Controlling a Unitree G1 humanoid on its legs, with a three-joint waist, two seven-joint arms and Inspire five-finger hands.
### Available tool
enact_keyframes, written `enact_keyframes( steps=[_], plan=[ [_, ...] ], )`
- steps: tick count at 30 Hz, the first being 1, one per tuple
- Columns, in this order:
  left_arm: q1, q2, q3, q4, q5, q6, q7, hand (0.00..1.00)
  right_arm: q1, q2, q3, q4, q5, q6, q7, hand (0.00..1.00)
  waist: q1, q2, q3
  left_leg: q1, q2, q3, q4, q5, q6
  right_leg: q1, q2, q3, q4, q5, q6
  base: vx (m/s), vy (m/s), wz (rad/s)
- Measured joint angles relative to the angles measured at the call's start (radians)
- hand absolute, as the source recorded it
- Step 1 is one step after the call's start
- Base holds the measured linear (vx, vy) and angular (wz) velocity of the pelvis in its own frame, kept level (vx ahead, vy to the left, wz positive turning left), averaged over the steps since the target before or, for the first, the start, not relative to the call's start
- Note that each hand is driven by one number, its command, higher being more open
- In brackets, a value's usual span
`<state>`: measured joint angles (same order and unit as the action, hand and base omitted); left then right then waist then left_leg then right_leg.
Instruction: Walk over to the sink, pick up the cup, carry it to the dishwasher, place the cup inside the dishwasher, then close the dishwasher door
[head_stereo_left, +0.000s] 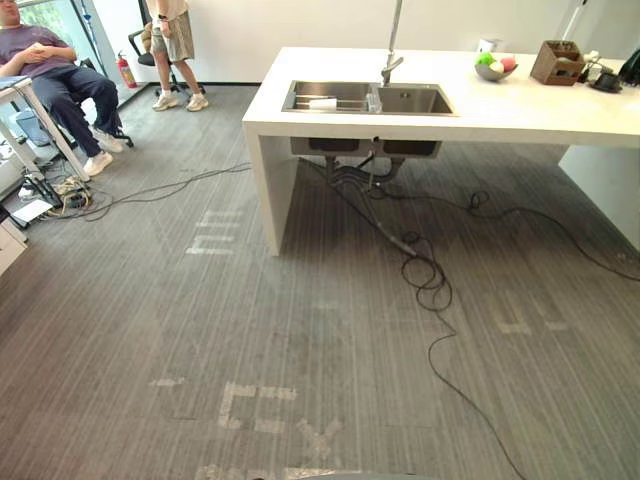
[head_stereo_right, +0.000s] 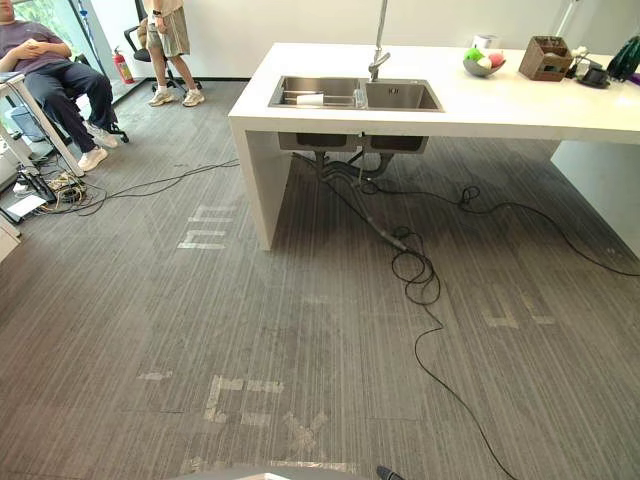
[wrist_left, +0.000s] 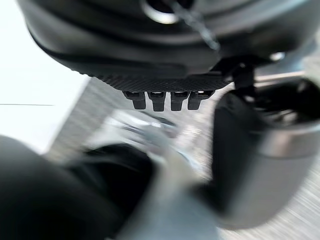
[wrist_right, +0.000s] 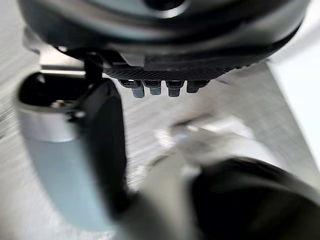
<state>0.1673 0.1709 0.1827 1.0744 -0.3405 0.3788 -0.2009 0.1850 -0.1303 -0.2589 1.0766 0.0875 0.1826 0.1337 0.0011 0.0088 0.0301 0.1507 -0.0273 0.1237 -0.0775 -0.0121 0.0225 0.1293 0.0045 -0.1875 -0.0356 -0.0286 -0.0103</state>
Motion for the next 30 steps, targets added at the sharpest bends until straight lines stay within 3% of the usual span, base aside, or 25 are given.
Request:
enact_keyframes(
  steps=[2, 7, 22, 30],
  plan=[
    [-0.017, -0.016, -0.034, -0.002, 0.030, -0.051, -0.020, 1.00, -0.021, 0.010, 0.039, 0.001, -0.067, -0.042, -0.009, 1.00, 0.004, -0.003, -0.001, 0.013, -0.002, -0.006, -0.008, 0.001, -0.001, 0.020, 0.000, -0.013, -0.016, 0.000, 0.003, 0.01, -0.012, 0.12],
    [-0.037, -0.018, -0.066, -0.010, 0.105, -0.134, -0.026, 1.00, -0.067, 0.010, 0.050, 0.011, -0.068, -0.058, -0.039, 1.00, 0.005, -0.007, 0.024, 0.013, -0.003, -0.008, -0.008, 0.000, -0.001, 0.024, 0.000, -0.025, -0.020, -0.003, 0.009, -0.02, -0.019, 0.07],
    [-0.029, -0.013, -0.110, -0.004, 0.106, -0.256, 0.033, 1.00, -0.082, 0.007, 0.050, 0.033, 0.017, -0.052, -0.037, 1.00, 0.001, -0.006, 0.034, 0.015, -0.003, -0.006, -0.014, 0.002, -0.003, 0.026, -0.001, -0.033, -0.019, -0.006, 0.024, -0.04, -0.013, 0.00],
    [-0.021, -0.022, -0.102, 0.011, 0.106, -0.332, 0.073, 1.00, -0.082, 0.007, 0.048, 0.045, 0.049, -0.081, -0.021, 1.00, -0.002, -0.008, 0.039, 0.015, -0.003, -0.008, -0.014, 0.005, -0.007, 0.028, -0.002, -0.038, -0.017, -0.007, 0.025, -0.04, -0.019, 0.02]
  ],
)
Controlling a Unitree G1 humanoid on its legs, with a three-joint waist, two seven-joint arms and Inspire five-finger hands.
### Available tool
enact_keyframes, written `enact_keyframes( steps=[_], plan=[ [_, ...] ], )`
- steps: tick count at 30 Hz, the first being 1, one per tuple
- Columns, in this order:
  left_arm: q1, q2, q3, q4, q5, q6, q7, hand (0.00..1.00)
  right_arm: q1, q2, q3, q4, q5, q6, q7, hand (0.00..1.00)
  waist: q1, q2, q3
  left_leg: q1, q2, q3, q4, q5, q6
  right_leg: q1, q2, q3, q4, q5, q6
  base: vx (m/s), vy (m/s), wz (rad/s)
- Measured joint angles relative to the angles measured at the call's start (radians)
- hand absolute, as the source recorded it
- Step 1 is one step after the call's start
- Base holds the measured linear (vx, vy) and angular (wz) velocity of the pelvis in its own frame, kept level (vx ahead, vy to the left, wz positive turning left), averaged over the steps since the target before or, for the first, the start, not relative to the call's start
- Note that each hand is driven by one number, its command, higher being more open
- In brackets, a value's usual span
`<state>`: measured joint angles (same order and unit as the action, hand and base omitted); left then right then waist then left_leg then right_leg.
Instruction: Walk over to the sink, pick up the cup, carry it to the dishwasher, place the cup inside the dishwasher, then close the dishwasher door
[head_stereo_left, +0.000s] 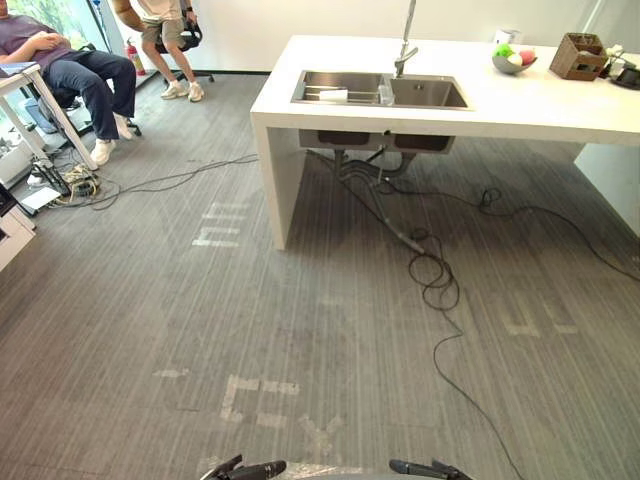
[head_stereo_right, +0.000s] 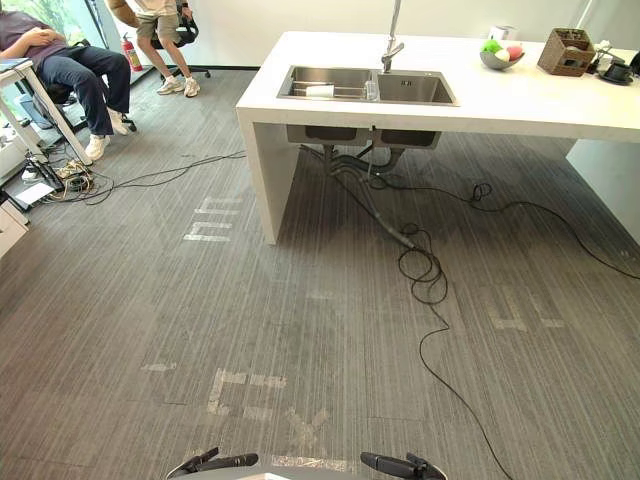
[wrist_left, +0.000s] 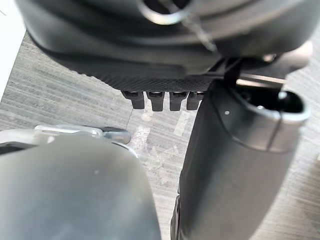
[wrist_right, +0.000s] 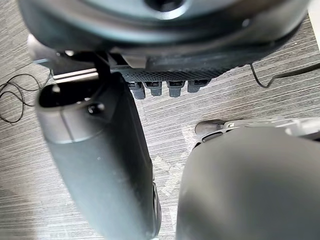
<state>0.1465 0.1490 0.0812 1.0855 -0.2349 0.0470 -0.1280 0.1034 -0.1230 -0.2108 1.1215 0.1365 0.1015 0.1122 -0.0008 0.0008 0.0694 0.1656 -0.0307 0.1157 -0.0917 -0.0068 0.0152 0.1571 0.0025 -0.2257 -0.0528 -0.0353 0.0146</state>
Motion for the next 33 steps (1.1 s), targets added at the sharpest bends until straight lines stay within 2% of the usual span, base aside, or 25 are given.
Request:
enact_keyframes(
  steps=[7, 8, 10, 11, 12, 13, 14, 15, 16, 17, 18, 21, 22, 23, 24, 25, 27, 29, 30, 31, 32, 33],
  plan=[
    [0.004, -0.007, 0.009, 0.016, -0.003, -0.049, 0.029, 1.00, -0.002, 0.004, 0.000, 0.019, 0.001, -0.069, 0.000, 1.00, -0.002, -0.005, 0.007, 0.003, -0.002, -0.023, 0.000, 0.010, -0.001, 0.008, -0.003, -0.023, 0.007, -0.002, 0.004, -0.05, -0.022, 0.11],
    [0.002, -0.008, 0.009, 0.015, -0.004, -0.060, 0.032, 1.00, -0.006, 0.005, 0.000, 0.018, 0.001, -0.085, 0.000, 1.00, -0.003, 0.001, 0.019, 0.015, -0.003, -0.027, 0.000, 0.014, -0.001, 0.019, -0.005, -0.028, 0.015, -0.005, 0.008, -0.08, -0.016, 0.17],
    [0.004, -0.010, 0.009, 0.015, -0.020, -0.074, 0.033, 1.00, -0.008, 0.006, 0.002, 0.017, 0.004, -0.114, 0.000, 1.00, -0.003, -0.006, 0.032, 0.022, -0.002, -0.035, -0.001, 0.016, 0.001, 0.018, -0.010, -0.036, 0.046, -0.019, 0.028, -0.09, -0.009, 0.16],
    [0.005, -0.010, 0.009, 0.015, -0.021, -0.076, 0.028, 1.00, -0.008, 0.009, 0.003, 0.011, 0.029, -0.135, 0.001, 1.00, -0.003, -0.006, 0.035, 0.019, -0.005, -0.041, -0.001, 0.016, 0.002, -0.009, -0.022, -0.048, 0.104, -0.055, 0.047, -0.08, 0.011, 0.22],
    [0.005, -0.006, 0.009, 0.013, -0.021, -0.079, 0.017, 1.00, -0.007, 0.014, 0.005, -0.005, 0.051, -0.151, 0.004, 1.00, -0.004, -0.012, 0.040, 0.014, -0.016, -0.046, -0.001, 0.010, 0.009, -0.050, -0.048, -0.059, 0.187, -0.107, 0.049, -0.08, 0.028, 0.27],
    [0.005, -0.003, 0.009, 0.012, -0.021, -0.081, 0.013, 1.00, -0.004, 0.018, 0.008, -0.014, 0.066, -0.158, 0.004, 1.00, -0.005, -0.017, 0.042, 0.012, -0.024, -0.046, 0.000, 0.008, 0.017, -0.072, -0.063, -0.065, 0.231, -0.131, 0.051, -0.07, 0.054, 0.39],
    [0.007, 0.001, 0.009, 0.012, -0.023, -0.086, 0.010, 1.00, 0.005, 0.026, 0.010, -0.031, 0.085, -0.172, 0.005, 1.00, -0.008, -0.027, 0.043, 0.009, -0.040, -0.039, 0.000, 0.000, 0.033, -0.104, -0.098, -0.078, 0.303, -0.172, 0.074, -0.03, 0.071, 0.41],
    [0.013, 0.002, 0.009, 0.010, -0.028, -0.091, 0.011, 1.00, 0.015, 0.030, 0.021, -0.045, 0.085, -0.195, -0.017, 1.00, -0.009, -0.031, 0.044, 0.009, -0.051, -0.029, 0.000, -0.007, 0.044, -0.133, -0.130, -0.079, 0.385, -0.202, 0.116, 0.00, 0.068, 0.33],
    [0.017, 0.001, 0.008, 0.010, -0.037, -0.095, 0.012, 1.00, 0.017, 0.029, 0.024, -0.046, 0.084, -0.214, -0.026, 1.00, -0.009, -0.030, 0.047, 0.009, -0.056, -0.020, 0.000, -0.009, 0.057, -0.157, -0.145, -0.071, 0.446, -0.198, 0.110, 0.03, 0.102, 0.07],
    [0.029, 0.001, 0.011, 0.013, -0.051, -0.095, 0.019, 1.00, 0.008, 0.033, 0.022, -0.051, 0.090, -0.247, -0.032, 1.00, -0.014, -0.029, 0.062, 0.025, -0.062, -0.017, 0.000, -0.006, 0.080, -0.225, -0.170, -0.036, 0.600, -0.197, 0.109, 0.05, 0.097, -0.02],
    [0.039, 0.004, 0.009, 0.017, -0.060, -0.091, 0.024, 1.00, 0.005, 0.035, 0.022, -0.052, 0.090, -0.273, -0.032, 1.00, -0.019, -0.026, 0.076, 0.053, -0.059, -0.021, 0.002, -0.012, 0.088, -0.254, -0.179, -0.018, 0.684, -0.209, 0.090, 0.07, 0.093, 0.01],
    [0.039, 0.003, 0.011, 0.018, -0.059, -0.076, 0.036, 1.00, 0.010, 0.035, 0.021, -0.049, 0.101, -0.291, -0.032, 1.00, -0.018, -0.019, 0.080, 0.086, -0.022, -0.043, 0.019, -0.041, 0.090, -0.278, -0.152, -0.028, 0.616, -0.232, 0.069, 0.15, 0.013, 0.20],
    [0.032, 0.001, 0.022, 0.023, -0.055, -0.076, 0.036, 1.00, 0.009, 0.035, 0.021, -0.049, 0.114, -0.295, -0.033, 1.00, -0.018, -0.010, 0.083, 0.092, -0.004, -0.049, 0.030, -0.052, 0.089, -0.290, -0.137, -0.033, 0.561, -0.223, 0.065, 0.21, -0.025, 0.21],
    [0.026, -0.006, 0.049, 0.026, -0.039, -0.075, 0.036, 1.00, 0.008, 0.036, 0.020, -0.049, 0.134, -0.299, -0.033, 1.00, -0.017, -0.012, 0.095, 0.104, 0.023, -0.054, 0.041, -0.072, 0.080, -0.310, -0.113, -0.037, 0.458, -0.180, 0.067, 0.28, -0.047, 0.17],
    [0.025, -0.007, 0.068, 0.026, -0.037, -0.074, 0.036, 1.00, 0.010, 0.040, 0.018, -0.050, 0.154, -0.297, -0.033, 1.00, -0.016, -0.015, 0.102, 0.114, 0.043, -0.057, 0.055, -0.098, 0.068, -0.337, -0.097, -0.039, 0.348, -0.111, 0.065, 0.26, -0.053, 0.12],
    [0.026, -0.010, 0.083, 0.026, -0.036, -0.072, 0.037, 1.00, 0.013, 0.045, 0.014, -0.052, 0.156, -0.294, -0.034, 1.00, -0.015, -0.018, 0.104, 0.120, 0.049, -0.057, 0.065, -0.113, 0.064, -0.351, -0.092, -0.040, 0.297, -0.076, 0.065, 0.23, -0.055, 0.07],
    [0.026, -0.016, 0.120, 0.023, -0.008, -0.058, 0.042, 1.00, 0.048, 0.054, -0.007, -0.077, 0.155, -0.271, -0.039, 1.00, -0.013, -0.026, 0.111, 0.160, 0.052, -0.060, 0.104, -0.174, 0.034, -0.382, -0.093, -0.031, 0.169, 0.006, 0.076, 0.40, -0.122, 0.11],
    [0.028, -0.024, 0.151, 0.019, 0.031, -0.054, 0.046, 1.00, 0.095, 0.067, -0.029, -0.094, 0.165, -0.241, -0.039, 1.00, -0.014, -0.030, 0.113, 0.201, 0.048, -0.070, 0.156, -0.257, 0.015, -0.399, -0.103, -0.011, 0.196, 0.008, 0.068, 0.50, -0.168, 0.18],
    [0.030, -0.032, 0.170, 0.010, 0.063, -0.055, 0.054, 1.00, 0.108, 0.082, -0.060, -0.113, 0.194, -0.232, -0.039, 1.00, -0.017, -0.029, 0.111, 0.219, 0.052, -0.081, 0.188, -0.316, 0.005, -0.414, -0.101, 0.011, 0.241, 0.004, 0.041, 0.45, -0.168, 0.22],
    [0.029, -0.035, 0.179, 0.006, 0.079, -0.055, 0.059, 1.00, 0.110, 0.084, -0.065, -0.119, 0.197, -0.226, -0.040, 1.00, -0.021, -0.027, 0.108, 0.226, 0.057, -0.088, 0.199, -0.343, 0.003, -0.420, -0.098, 0.014, 0.267, -0.001, 0.022, 0.61, -0.252, 0.36],
    [0.027, -0.061, 0.203, 0.003, 0.101, -0.055, 0.068, 1.00, 0.113, 0.076, -0.075, -0.127, 0.216, -0.211, -0.037, 1.00, -0.033, 0.005, 0.086, 0.245, 0.096, -0.097, 0.200, -0.373, -0.018, -0.441, -0.069, 0.007, 0.326, 0.047, -0.017, 0.69, -0.277, 0.49],
    [0.026, -0.080, 0.222, 0.004, 0.105, -0.056, 0.071, 1.00, 0.110, 0.069, -0.084, -0.129, 0.214, -0.205, -0.037, 1.00, -0.040, 0.026, 0.071, 0.245, 0.131, -0.100, 0.233, -0.363, -0.034, -0.443, -0.045, -0.005, 0.371, 0.060, -0.027, 0.72, -0.299, 0.48]
  ],
)
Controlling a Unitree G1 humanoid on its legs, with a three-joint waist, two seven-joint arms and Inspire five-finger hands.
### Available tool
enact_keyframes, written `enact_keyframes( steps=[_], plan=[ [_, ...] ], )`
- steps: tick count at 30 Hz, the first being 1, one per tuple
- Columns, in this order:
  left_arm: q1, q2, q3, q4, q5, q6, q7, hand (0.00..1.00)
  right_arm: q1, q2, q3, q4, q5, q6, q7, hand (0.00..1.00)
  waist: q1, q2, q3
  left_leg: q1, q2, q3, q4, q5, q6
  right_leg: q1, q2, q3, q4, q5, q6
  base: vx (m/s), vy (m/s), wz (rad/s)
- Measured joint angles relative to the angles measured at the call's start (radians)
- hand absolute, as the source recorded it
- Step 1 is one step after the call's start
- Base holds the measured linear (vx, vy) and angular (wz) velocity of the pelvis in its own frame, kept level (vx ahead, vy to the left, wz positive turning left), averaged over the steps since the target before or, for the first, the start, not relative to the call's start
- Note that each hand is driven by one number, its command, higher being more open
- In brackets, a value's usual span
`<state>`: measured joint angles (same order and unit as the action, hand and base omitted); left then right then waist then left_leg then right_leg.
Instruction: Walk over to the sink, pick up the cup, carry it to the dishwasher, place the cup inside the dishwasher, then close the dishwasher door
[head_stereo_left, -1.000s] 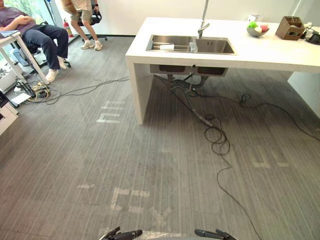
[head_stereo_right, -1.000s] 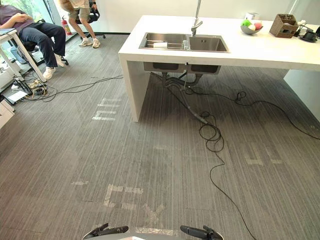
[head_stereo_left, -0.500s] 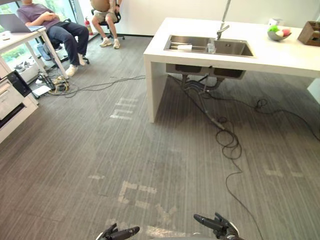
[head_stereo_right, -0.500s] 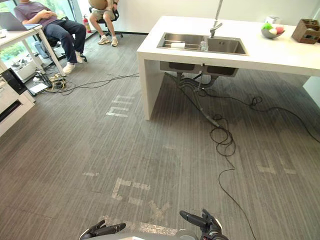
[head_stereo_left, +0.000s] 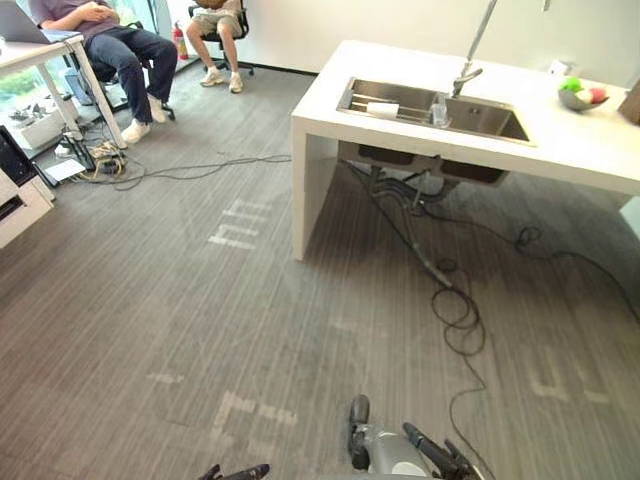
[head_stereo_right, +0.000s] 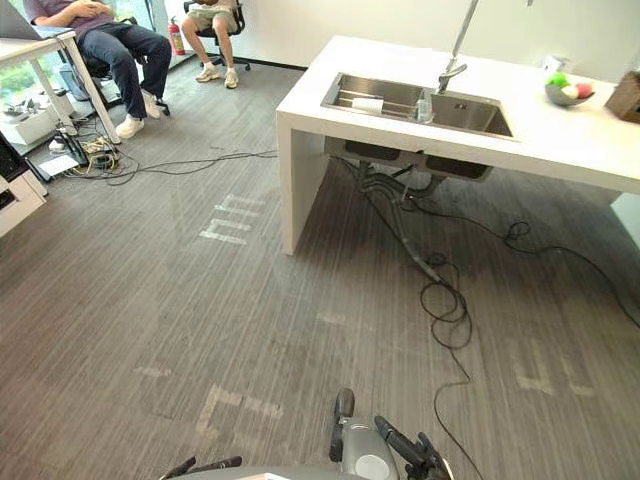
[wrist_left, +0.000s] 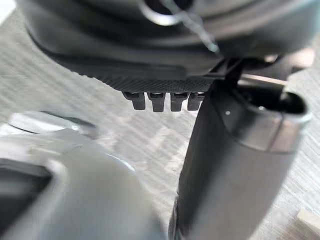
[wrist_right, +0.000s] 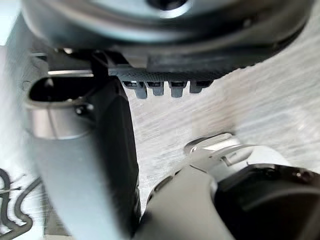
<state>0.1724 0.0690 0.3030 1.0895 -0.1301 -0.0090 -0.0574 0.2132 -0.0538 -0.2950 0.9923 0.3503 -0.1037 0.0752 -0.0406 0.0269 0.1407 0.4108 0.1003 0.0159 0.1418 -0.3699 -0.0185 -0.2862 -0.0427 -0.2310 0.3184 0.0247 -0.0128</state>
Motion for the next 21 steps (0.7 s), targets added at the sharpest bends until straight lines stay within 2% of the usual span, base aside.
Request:
enact_keyframes(
  steps=[1, 2, 3, 4, 5, 6, 7, 8, 9, 10, 11, 12, 13, 15, 16, 17, 18, 19, 21],
  plan=[
    [-0.005, -0.005, 0.008, -0.003, 0.002, 0.000, 0.001, 1.00, -0.003, -0.002, -0.002, 0.003, 0.000, 0.006, -0.004, 1.00, -0.001, 0.001, -0.001, -0.006, 0.011, 0.002, 0.037, 0.013, -0.013, 0.007, 0.009, 0.000, 0.016, 0.006, -0.030, 0.75, -0.330, 0.29],
    [-0.007, -0.024, 0.021, -0.012, 0.004, -0.006, 0.014, 1.00, -0.005, -0.015, -0.003, 0.012, -0.001, 0.016, -0.006, 1.00, 0.001, 0.016, -0.011, -0.034, 0.040, -0.001, 0.144, 0.045, -0.032, 0.031, 0.037, -0.009, 0.031, -0.036, -0.047, 0.72, -0.342, -0.05],
    [-0.003, -0.031, 0.023, -0.020, 0.039, -0.035, 0.031, 1.00, -0.009, -0.021, 0.005, 0.012, -0.001, 0.019, -0.008, 1.00, 0.001, 0.024, -0.022, -0.107, 0.058, -0.011, 0.317, 0.106, -0.066, 0.057, 0.061, -0.005, 0.028, -0.074, -0.061, 0.69, -0.326, -0.20],
    [-0.005, -0.032, 0.021, -0.023, 0.091, -0.061, 0.051, 1.00, -0.014, -0.022, 0.011, 0.010, -0.001, 0.019, -0.011, 1.00, 0.001, 0.024, -0.022, -0.151, 0.063, -0.015, 0.422, 0.159, -0.082, 0.074, 0.072, 0.003, 0.021, -0.088, -0.068, 0.67, -0.274, -0.41],
    [-0.006, -0.036, -0.001, -0.041, 0.204, -0.120, 0.107, 1.00, -0.029, -0.029, 0.035, 0.001, -0.001, 0.021, -0.017, 1.00, 0.004, 0.027, -0.022, -0.251, 0.083, -0.021, 0.640, 0.255, -0.121, 0.122, 0.099, 0.025, -0.022, -0.106, -0.084, 0.77, -0.260, -0.49],
    [-0.003, -0.034, -0.047, -0.086, 0.307, -0.179, 0.170, 1.00, -0.036, -0.032, 0.053, -0.016, -0.001, 0.022, -0.023, 1.00, 0.004, 0.032, -0.015, -0.347, 0.117, -0.001, 0.844, 0.240, -0.107, 0.195, 0.131, 0.045, -0.080, -0.119, -0.103, 0.75, -0.229, -0.48],
    [-0.002, -0.025, -0.087, -0.118, 0.349, -0.201, 0.205, 1.00, -0.038, -0.034, 0.067, -0.022, -0.001, 0.022, -0.027, 1.00, 0.006, 0.029, -0.008, -0.386, 0.125, 0.004, 0.920, 0.224, -0.093, 0.241, 0.142, 0.055, -0.108, -0.121, -0.106, 0.59, -0.151, -0.44],
    [-0.006, 0.008, -0.197, -0.208, 0.412, -0.230, 0.262, 1.00, -0.046, -0.034, 0.093, -0.025, -0.001, 0.024, -0.037, 1.00, 0.021, 0.015, 0.008, -0.451, 0.121, 0.009, 1.000, 0.182, -0.081, 0.334, 0.147, 0.077, -0.161, -0.125, -0.110, 0.53, -0.092, -0.43],
    [-0.019, 0.034, -0.297, -0.330, 0.453, -0.252, 0.312, 1.00, -0.058, -0.035, 0.129, -0.027, -0.001, 0.028, -0.042, 1.00, 0.036, 0.002, 0.019, -0.523, 0.109, 0.025, 1.000, 0.140, -0.064, 0.406, 0.142, 0.101, -0.200, -0.123, -0.099, 0.51, -0.071, -0.44],
    [-0.030, 0.038, -0.334, -0.394, 0.474, -0.270, 0.338, 1.00, -0.069, -0.035, 0.146, -0.027, -0.001, 0.030, -0.043, 1.00, 0.041, -0.001, 0.022, -0.562, 0.104, 0.035, 0.975, 0.121, -0.050, 0.431, 0.137, 0.109, -0.214, -0.124, -0.097, 0.57, -0.030, -0.49],
    [-0.058, 0.040, -0.386, -0.543, 0.500, -0.300, 0.371, 1.00, -0.092, -0.040, 0.178, -0.027, -0.001, 0.034, -0.048, 1.00, 0.050, -0.008, 0.024, -0.640, 0.098, 0.082, 0.870, 0.095, -0.031, 0.460, 0.119, 0.129, -0.237, -0.133, -0.082, 0.43, 0.063, -0.52],
    [-0.108, 0.030, -0.423, -0.678, 0.548, -0.340, 0.411, 1.00, -0.124, -0.042, 0.206, -0.026, -0.003, 0.037, -0.054, 1.00, 0.053, -0.014, 0.030, -0.697, 0.088, 0.144, 0.711, 0.091, -0.026, 0.482, 0.092, 0.152, -0.252, -0.149, -0.063, 0.43, 0.102, -0.53],
    [-0.137, 0.026, -0.440, -0.739, 0.583, -0.364, 0.433, 1.00, -0.137, -0.043, 0.217, -0.024, -0.005, 0.042, -0.057, 1.00, 0.052, -0.015, 0.034, -0.716, 0.080, 0.175, 0.627, 0.097, -0.025, 0.492, 0.077, 0.161, -0.255, -0.158, -0.053, 0.46, 0.165, -0.46],
    [-0.235, 0.026, -0.508, -0.947, 0.709, -0.449, 0.508, 1.00, -0.162, -0.054, 0.244, -0.007, -0.037, 0.053, -0.062, 1.00, 0.049, -0.019, 0.038, -0.727, 0.016, 0.212, 0.277, 0.212, -0.028, 0.538, 0.015, 0.195, -0.258, -0.215, -0.008, 0.49, 0.232, -0.43],
    [-0.269, 0.024, -0.531, -1.027, 0.744, -0.482, 0.538, 1.00, -0.161, -0.062, 0.244, 0.011, -0.046, 0.056, -0.064, 1.00, 0.050, 0.002, 0.026, -0.713, 0.003, 0.188, 0.121, 0.271, -0.039, 0.556, 0.008, 0.216, -0.261, -0.242, 0.010, 0.52, 0.286, -0.59],
    [-0.315, 0.028, -0.544, -1.097, 0.784, -0.531, 0.590, 1.00, -0.163, -0.065, 0.245, 0.050, -0.068, 0.060, -0.073, 1.00, 0.053, 0.023, 0.012, -0.692, -0.012, 0.163, 0.085, 0.415, -0.026, 0.594, -0.003, 0.252, -0.263, -0.276, 0.031, 0.45, 0.260, -0.59],
    [-0.335, 0.030, -0.546, -1.123, 0.800, -0.549, 0.616, 1.00, -0.165, -0.061, 0.247, 0.067, -0.075, 0.062, -0.080, 1.00, 0.055, 0.023, 0.007, -0.681, -0.028, 0.157, 0.098, 0.442, 0.001, 0.606, -0.020, 0.278, -0.257, -0.283, 0.036, 0.56, 0.372, -0.62],
    [-0.364, 0.031, -0.547, -1.160, 0.839, -0.568, 0.674, 1.00, -0.160, -0.064, 0.259, 0.084, -0.082, 0.062, -0.090, 1.00, 0.052, 0.018, -0.001, -0.694, -0.044, 0.153, 0.159, 0.417, 0.041, 0.601, -0.041, 0.314, -0.223, -0.281, 0.038, 0.57, 0.380, -0.30],
    [-0.419, 0.052, -0.567, -1.177, 0.857, -0.556, 0.712, 1.00, -0.149, -0.060, 0.248, 0.084, -0.080, 0.059, -0.104, 1.00, 0.040, 0.009, -0.006, -0.693, -0.065, 0.157, 0.233, 0.345, 0.074, 0.560, -0.058, 0.324, -0.079, -0.272, 0.052, 0.58, 0.326, -0.01]
  ],
)
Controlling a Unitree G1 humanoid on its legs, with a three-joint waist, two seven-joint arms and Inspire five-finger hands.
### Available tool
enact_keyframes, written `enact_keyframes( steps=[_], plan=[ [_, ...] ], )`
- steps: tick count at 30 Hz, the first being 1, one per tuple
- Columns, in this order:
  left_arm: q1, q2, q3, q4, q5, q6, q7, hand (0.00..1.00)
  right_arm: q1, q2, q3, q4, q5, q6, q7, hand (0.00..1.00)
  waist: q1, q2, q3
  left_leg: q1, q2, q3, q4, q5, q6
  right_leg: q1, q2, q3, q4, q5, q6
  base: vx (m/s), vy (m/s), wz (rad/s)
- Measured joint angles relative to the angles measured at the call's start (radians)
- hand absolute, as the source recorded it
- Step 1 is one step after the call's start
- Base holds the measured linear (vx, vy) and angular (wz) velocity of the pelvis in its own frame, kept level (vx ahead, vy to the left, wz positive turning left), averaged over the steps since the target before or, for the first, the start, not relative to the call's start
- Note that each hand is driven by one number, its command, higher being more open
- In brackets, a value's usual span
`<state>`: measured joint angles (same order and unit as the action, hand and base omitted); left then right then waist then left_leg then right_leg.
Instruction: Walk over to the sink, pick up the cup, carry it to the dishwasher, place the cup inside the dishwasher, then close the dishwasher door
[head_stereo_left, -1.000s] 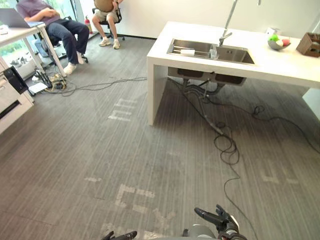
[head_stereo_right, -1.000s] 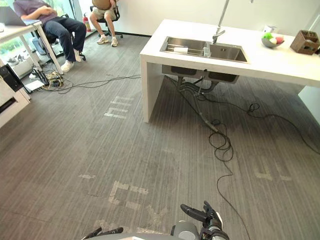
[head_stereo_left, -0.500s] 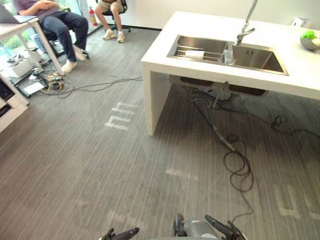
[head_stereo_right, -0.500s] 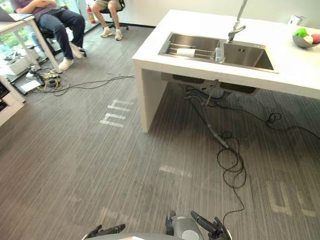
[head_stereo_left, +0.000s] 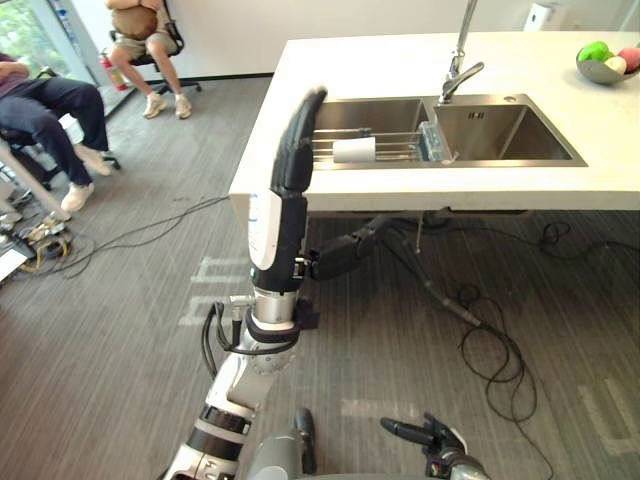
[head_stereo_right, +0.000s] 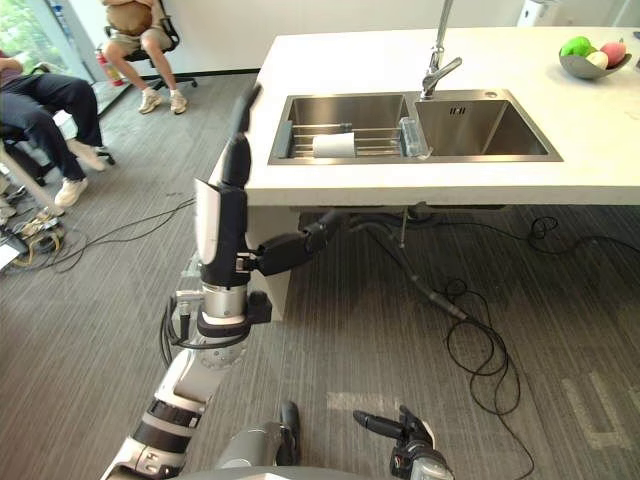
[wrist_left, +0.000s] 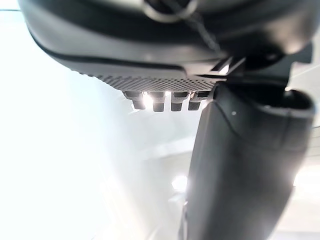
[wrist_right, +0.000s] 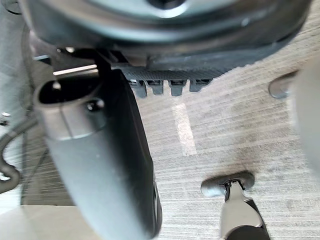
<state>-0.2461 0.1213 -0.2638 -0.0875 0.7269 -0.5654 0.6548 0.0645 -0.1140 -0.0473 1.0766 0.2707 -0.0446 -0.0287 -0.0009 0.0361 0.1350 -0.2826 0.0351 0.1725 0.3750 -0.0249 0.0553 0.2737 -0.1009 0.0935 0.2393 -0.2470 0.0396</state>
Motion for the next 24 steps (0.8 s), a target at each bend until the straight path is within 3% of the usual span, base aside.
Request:
enact_keyframes(
  steps=[1, 2, 3, 4, 5, 6, 8, 9, 10, 11, 12, 13, 14, 15, 16, 17, 19, 21, 24],
  plan=[
    [-0.008, 0.012, -0.012, 0.001, -0.004, 0.017, -0.002, 1.00, 0.009, 0.005, -0.007, 0.000, -0.001, 0.000, -0.007, 1.00, -0.001, -0.010, -0.004, 0.015, -0.007, 0.005, 0.001, -0.016, 0.003, -0.016, -0.005, 0.004, 0.055, 0.006, 0.009, 0.56, 0.239, 0.08],
    [-0.017, 0.045, -0.045, 0.012, -0.012, 0.045, -0.016, 1.00, 0.020, 0.021, -0.018, -0.001, 0.000, -0.004, -0.018, 1.00, -0.006, -0.038, -0.021, 0.053, -0.025, 0.011, -0.017, -0.043, 0.007, -0.069, -0.015, 0.009, 0.200, 0.032, 0.051, 0.52, 0.189, -0.06],
    [-0.017, 0.087, -0.078, 0.017, -0.034, 0.077, -0.040, 1.00, 0.023, 0.037, -0.028, 0.000, -0.002, -0.009, -0.018, 1.00, -0.007, -0.063, -0.029, 0.109, -0.034, 0.022, -0.049, -0.058, 0.012, -0.141, -0.025, 0.008, 0.375, 0.103, 0.165, 0.63, 0.213, -0.14],
    [-0.017, 0.111, -0.096, 0.021, -0.047, 0.102, -0.057, 1.00, 0.022, 0.044, -0.032, -0.002, -0.002, -0.010, -0.016, 1.00, -0.009, -0.072, -0.030, 0.143, -0.036, 0.028, -0.073, -0.063, 0.014, -0.181, -0.033, 0.007, 0.466, 0.161, 0.229, 0.47, 0.122, -0.31],
    [-0.022, 0.145, -0.125, 0.051, -0.058, 0.150, -0.083, 1.00, 0.022, 0.048, -0.036, -0.005, -0.018, -0.013, -0.009, 1.00, -0.019, -0.082, -0.029, 0.220, -0.041, 0.037, -0.120, -0.074, 0.013, -0.265, -0.054, -0.019, 0.660, 0.201, 0.221, 0.42, 0.094, -0.34],
    [-0.031, 0.153, -0.147, 0.089, -0.049, 0.246, -0.118, 1.00, 0.022, 0.043, -0.045, -0.019, -0.042, -0.017, 0.000, 1.00, -0.028, -0.080, -0.026, 0.303, -0.042, 0.047, -0.169, -0.081, 0.012, -0.345, -0.099, -0.094, 0.817, 0.165, 0.155, 0.39, 0.084, -0.32],
    [-0.054, 0.167, -0.190, 0.152, -0.042, 0.379, -0.176, 1.00, 0.020, 0.043, -0.053, -0.051, -0.059, -0.018, 0.008, 1.00, -0.052, -0.075, -0.026, 0.401, -0.037, 0.061, -0.242, -0.084, 0.007, -0.448, -0.154, -0.197, 0.870, 0.104, 0.060, 0.36, 0.030, -0.20],
    [-0.066, 0.186, -0.204, 0.180, -0.044, 0.427, -0.210, 1.00, 0.016, 0.047, -0.056, -0.066, -0.060, -0.021, 0.010, 1.00, -0.070, -0.070, -0.024, 0.435, -0.024, 0.062, -0.264, -0.090, -0.004, -0.503, -0.167, -0.247, 0.794, 0.078, 0.040, 0.38, -0.043, -0.08],
    [-0.067, 0.192, -0.205, 0.183, -0.045, 0.451, -0.238, 1.00, 0.015, 0.049, -0.063, -0.073, -0.058, -0.020, 0.012, 1.00, -0.079, -0.068, -0.022, 0.446, -0.010, 0.060, -0.266, -0.096, -0.015, -0.521, -0.166, -0.272, 0.721, 0.067, 0.036, 0.37, -0.130, 0.01],
    [-0.069, 0.194, -0.205, 0.183, -0.062, 0.495, -0.293, 1.00, 0.016, 0.055, -0.080, -0.084, -0.058, -0.012, 0.013, 1.00, -0.089, -0.063, -0.019, 0.462, 0.018, 0.056, -0.266, -0.111, -0.039, -0.526, -0.157, -0.321, 0.532, 0.063, 0.030, 0.31, -0.204, 0.09],
    [-0.071, 0.196, -0.205, 0.182, -0.068, 0.526, -0.334, 1.00, 0.020, 0.064, -0.091, -0.095, -0.058, 0.003, 0.015, 1.00, -0.094, -0.064, -0.020, 0.476, 0.041, 0.054, -0.264, -0.129, -0.068, -0.517, -0.141, -0.331, 0.318, 0.080, 0.027, 0.32, -0.235, 0.12],
    [-0.074, 0.195, -0.205, 0.182, -0.070, 0.540, -0.355, 1.00, 0.025, 0.067, -0.097, -0.103, -0.058, 0.015, 0.017, 1.00, -0.094, -0.065, -0.020, 0.481, 0.052, 0.050, -0.261, -0.139, -0.082, -0.511, -0.133, -0.318, 0.220, 0.105, 0.025, 0.34, -0.299, 0.17],
    [-0.076, 0.195, -0.207, 0.183, -0.069, 0.563, -0.389, 1.00, 0.036, 0.069, -0.099, -0.123, -0.058, 0.038, 0.022, 1.00, -0.095, -0.070, -0.024, 0.492, 0.066, 0.040, -0.244, -0.166, -0.116, -0.496, -0.123, -0.269, 0.070, 0.187, 0.022, 0.37, -0.367, 0.26],
    [-0.076, 0.195, -0.214, 0.183, -0.068, 0.578, -0.404, 1.00, 0.059, 0.081, -0.095, -0.148, -0.058, 0.054, 0.025, 1.00, -0.095, -0.098, -0.040, 0.499, 0.067, 0.025, -0.213, -0.208, -0.151, -0.480, -0.131, -0.214, 0.018, 0.335, 0.037, 0.39, -0.406, 0.17],
    [-0.068, 0.178, -0.210, 0.193, -0.063, 0.586, -0.403, 1.00, 0.057, 0.071, -0.097, -0.158, -0.051, 0.063, 0.032, 1.00, -0.089, -0.064, -0.034, 0.508, 0.095, 0.027, -0.198, -0.227, -0.171, -0.479, -0.107, -0.219, 0.045, 0.318, 0.063, 0.38, -0.404, 0.23],
    [-0.066, 0.141, -0.226, 0.209, -0.059, 0.601, -0.421, 1.00, 0.064, 0.038, -0.085, -0.175, -0.053, 0.070, 0.041, 1.00, -0.091, -0.021, -0.046, 0.501, 0.148, 0.050, -0.183, -0.226, -0.187, -0.460, -0.064, -0.234, 0.037, 0.294, 0.054, 0.29, -0.297, 0.11],
    [-0.083, 0.105, -0.233, 0.200, -0.049, 0.598, -0.421, 1.00, 0.063, 0.018, -0.078, -0.179, -0.059, 0.087, 0.046, 1.00, -0.081, 0.027, -0.071, 0.511, 0.199, 0.096, -0.204, -0.191, -0.199, -0.443, -0.022, -0.268, 0.028, 0.273, 0.027, 0.29, -0.262, 0.20],
    [-0.117, 0.104, -0.232, 0.199, -0.063, 0.606, -0.414, 1.00, 0.059, 0.007, -0.049, -0.176, -0.061, 0.108, 0.073, 1.00, -0.063, 0.020, -0.072, 0.520, 0.216, 0.114, -0.210, -0.133, -0.202, -0.437, 0.002, -0.265, 0.026, 0.248, 0.009, 0.23, -0.297, -0.09],
    [-0.116, 0.112, -0.215, 0.199, -0.137, 0.638, -0.412, 1.00, 0.054, -0.001, -0.048, -0.169, -0.062, 0.130, 0.096, 1.00, -0.062, 0.017, -0.070, 0.428, 0.248, 0.110, 0.009, -0.098, -0.163, -0.407, 0.012, -0.257, -0.008, 0.216, -0.003, 0.13, -0.246, -0.13]
  ],
)
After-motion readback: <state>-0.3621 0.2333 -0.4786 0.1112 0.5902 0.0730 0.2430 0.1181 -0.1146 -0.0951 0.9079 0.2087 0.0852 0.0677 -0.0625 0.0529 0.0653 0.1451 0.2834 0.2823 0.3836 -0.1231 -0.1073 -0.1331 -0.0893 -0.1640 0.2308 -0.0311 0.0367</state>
